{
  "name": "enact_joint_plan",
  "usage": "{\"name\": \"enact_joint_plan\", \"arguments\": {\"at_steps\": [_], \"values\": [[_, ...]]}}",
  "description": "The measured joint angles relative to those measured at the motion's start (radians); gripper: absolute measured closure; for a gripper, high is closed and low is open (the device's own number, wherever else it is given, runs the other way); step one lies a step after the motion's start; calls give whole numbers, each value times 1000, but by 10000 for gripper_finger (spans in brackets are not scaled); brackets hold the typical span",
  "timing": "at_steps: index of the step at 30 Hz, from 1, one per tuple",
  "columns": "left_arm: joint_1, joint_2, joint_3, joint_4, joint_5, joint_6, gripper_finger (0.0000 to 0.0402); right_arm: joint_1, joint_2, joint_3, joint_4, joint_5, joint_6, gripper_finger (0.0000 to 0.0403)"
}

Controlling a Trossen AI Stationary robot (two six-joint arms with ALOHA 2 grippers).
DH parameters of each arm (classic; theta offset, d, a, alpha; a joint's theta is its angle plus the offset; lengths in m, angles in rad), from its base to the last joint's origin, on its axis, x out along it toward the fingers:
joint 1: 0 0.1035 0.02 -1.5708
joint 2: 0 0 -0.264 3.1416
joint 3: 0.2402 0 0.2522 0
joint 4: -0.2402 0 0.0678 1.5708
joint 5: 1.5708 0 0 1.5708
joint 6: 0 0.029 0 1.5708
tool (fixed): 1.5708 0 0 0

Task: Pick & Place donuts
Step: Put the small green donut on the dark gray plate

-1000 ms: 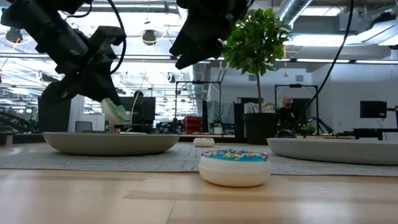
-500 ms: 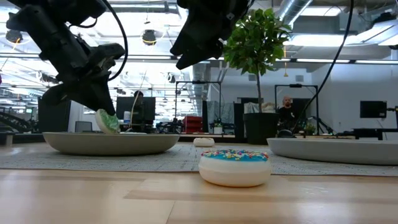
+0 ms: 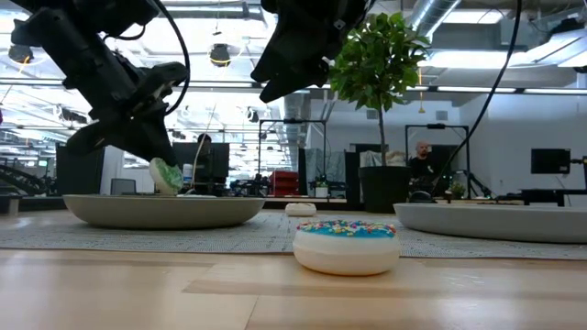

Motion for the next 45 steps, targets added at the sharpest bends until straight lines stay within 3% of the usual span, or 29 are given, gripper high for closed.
{"name": "enact_joint_plan", "arguments": {"at_steps": [9, 25, 37, 45], "values": [[-1, 125, 0, 79, 20, -11, 371, 0, 0, 0, -12, 1, 1, 163], [0, 134, 0, 24, 45, 48, 366, 0, 0, 0, -27, 0, 1, 163], [0, 125, 0, 30, 45, 63, 252, 0, 0, 0, -33, 0, 0, 163], [0, 56, 0, -65, 46, 67, 213, 0, 0, 0, -41, 0, 0, 163]]}}
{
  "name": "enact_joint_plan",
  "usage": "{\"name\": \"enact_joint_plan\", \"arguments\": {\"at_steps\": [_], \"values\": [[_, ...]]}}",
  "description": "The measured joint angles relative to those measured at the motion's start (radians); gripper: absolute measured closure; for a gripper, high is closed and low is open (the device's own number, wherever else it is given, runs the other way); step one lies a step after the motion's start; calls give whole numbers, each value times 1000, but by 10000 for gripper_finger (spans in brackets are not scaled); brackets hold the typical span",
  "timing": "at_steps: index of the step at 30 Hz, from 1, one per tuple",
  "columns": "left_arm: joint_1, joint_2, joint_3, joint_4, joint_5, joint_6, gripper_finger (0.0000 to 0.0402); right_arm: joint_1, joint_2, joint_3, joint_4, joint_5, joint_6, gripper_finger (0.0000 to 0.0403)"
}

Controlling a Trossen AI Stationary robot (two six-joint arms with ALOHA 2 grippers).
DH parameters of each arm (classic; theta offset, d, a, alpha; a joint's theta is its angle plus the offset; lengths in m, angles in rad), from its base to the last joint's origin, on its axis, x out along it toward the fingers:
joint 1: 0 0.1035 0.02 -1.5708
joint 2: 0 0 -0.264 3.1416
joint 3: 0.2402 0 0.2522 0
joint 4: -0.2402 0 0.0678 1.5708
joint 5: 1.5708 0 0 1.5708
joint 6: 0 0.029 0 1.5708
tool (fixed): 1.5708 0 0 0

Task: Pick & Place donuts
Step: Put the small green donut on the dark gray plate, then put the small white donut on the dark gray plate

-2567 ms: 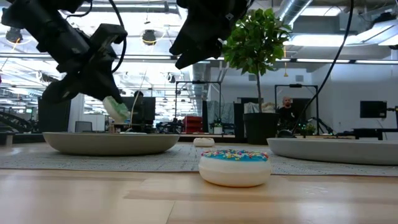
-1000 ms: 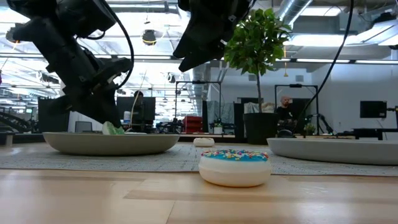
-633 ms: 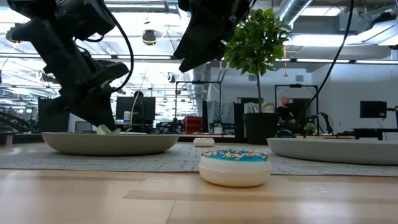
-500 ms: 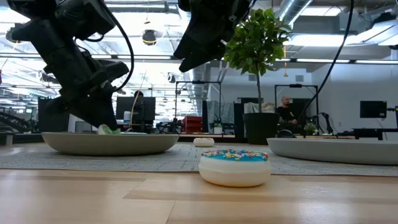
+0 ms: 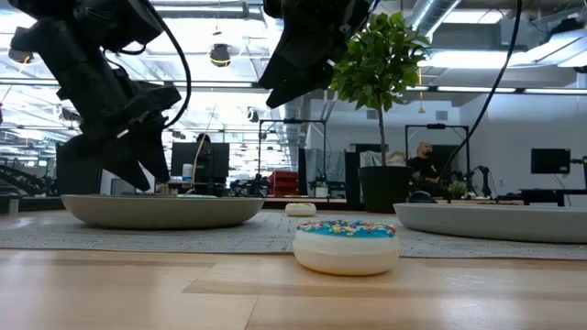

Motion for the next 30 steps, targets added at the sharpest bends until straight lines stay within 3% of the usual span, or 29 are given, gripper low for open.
{"name": "enact_joint_plan", "arguments": {"at_steps": [7, 14, 21, 30], "values": [[6, -91, 0, -24, -11, 31, 209, 0, 0, 0, 3, 0, 0, 163], [119, -231, 0, -95, -133, 149, 209, 0, 0, 0, -19, 0, 0, 163], [283, -311, 0, -99, -47, 278, 209, -7, 0, 0, -53, 0, 40, 163], [346, -323, 0, -100, -15, 377, 209, -61, 0, 0, -115, 3, 72, 163]]}}
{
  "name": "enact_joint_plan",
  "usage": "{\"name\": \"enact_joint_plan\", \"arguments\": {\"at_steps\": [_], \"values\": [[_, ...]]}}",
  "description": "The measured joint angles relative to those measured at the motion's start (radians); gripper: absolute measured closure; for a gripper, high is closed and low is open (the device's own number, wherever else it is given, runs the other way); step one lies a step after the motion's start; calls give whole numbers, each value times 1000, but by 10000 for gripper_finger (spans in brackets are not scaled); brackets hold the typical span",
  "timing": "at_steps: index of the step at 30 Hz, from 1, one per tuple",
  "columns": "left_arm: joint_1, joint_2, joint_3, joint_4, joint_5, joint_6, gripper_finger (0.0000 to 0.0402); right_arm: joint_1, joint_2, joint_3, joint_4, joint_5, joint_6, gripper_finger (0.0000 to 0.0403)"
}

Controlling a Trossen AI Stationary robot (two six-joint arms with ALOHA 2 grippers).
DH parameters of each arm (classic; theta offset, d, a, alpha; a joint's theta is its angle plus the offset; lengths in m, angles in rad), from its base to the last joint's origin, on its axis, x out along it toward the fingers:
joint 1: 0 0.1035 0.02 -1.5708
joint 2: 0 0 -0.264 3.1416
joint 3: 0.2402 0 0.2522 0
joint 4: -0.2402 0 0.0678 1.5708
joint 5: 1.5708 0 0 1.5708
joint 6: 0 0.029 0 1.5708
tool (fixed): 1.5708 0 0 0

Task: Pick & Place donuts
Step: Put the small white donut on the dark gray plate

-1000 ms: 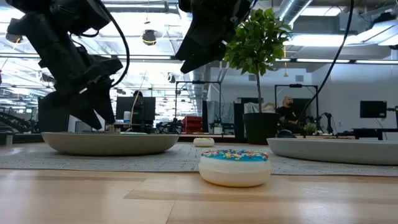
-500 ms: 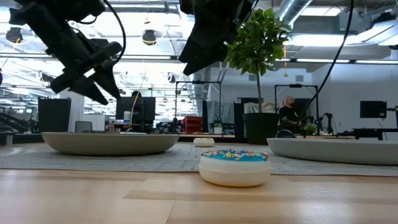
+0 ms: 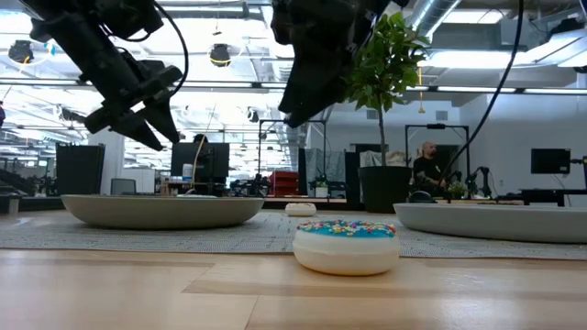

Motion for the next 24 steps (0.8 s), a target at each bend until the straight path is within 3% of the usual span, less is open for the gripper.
{"name": "enact_joint_plan", "arguments": {"at_steps": [6, 17, 24], "values": [[7, -1, 0, 1, 44, 1, 209, -55, 0, 0, 0, 4, 6, 163], [7, -1, 0, 2, 200, -98, 209, -183, 0, 0, 1, 52, 164, 163], [7, -1, 0, 2, 226, -125, 209, -210, 31, 0, -12, 50, 214, 163]]}}
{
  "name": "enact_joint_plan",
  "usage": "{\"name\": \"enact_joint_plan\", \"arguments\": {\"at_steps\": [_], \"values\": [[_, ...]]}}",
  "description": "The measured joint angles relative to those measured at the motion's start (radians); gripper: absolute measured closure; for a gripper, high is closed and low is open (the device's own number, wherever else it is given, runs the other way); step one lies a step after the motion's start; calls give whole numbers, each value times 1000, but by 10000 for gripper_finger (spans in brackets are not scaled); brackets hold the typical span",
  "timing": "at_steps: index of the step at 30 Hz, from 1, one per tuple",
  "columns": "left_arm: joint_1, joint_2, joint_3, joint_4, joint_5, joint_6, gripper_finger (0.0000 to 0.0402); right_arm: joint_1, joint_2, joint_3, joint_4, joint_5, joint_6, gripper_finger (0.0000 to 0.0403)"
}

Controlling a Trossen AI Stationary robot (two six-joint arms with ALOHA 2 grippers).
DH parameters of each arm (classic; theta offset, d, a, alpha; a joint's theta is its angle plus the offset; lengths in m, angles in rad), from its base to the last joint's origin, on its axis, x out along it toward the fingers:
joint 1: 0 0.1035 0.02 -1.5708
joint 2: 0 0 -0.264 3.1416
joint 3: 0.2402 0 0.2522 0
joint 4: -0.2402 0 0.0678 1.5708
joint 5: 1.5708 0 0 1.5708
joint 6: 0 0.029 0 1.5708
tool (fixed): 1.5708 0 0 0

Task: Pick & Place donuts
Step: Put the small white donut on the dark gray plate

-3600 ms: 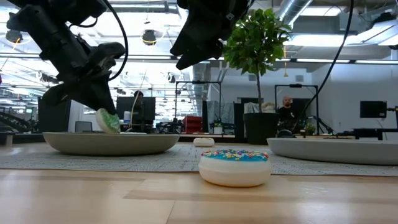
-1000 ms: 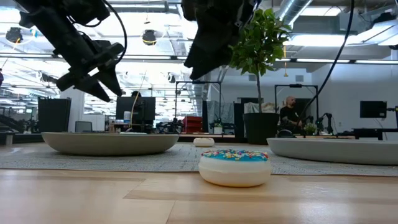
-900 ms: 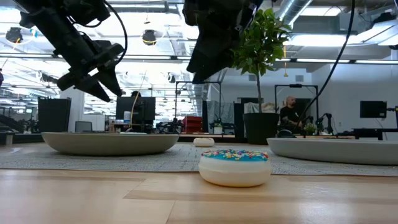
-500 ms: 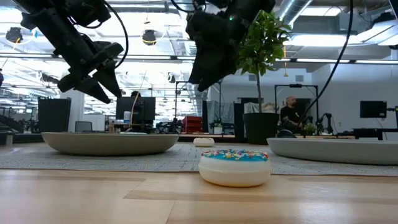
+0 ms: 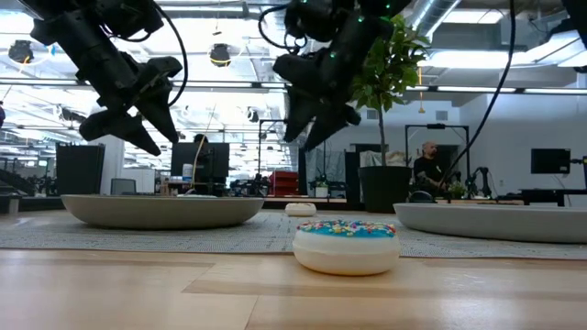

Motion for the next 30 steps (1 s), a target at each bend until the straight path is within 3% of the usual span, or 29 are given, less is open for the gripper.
{"name": "enact_joint_plan", "arguments": {"at_steps": [15, 21, 30], "values": [[0, 0, 0, 23, 26, -2, 209, -36, 136, 8, 9, 8, 53, 163], [0, 0, 0, 34, 26, -2, 209, -49, 138, 8, 14, 82, 77, 163], [0, 0, 0, 34, 26, -2, 209, -61, 204, 12, 30, 29, 81, 163]]}}
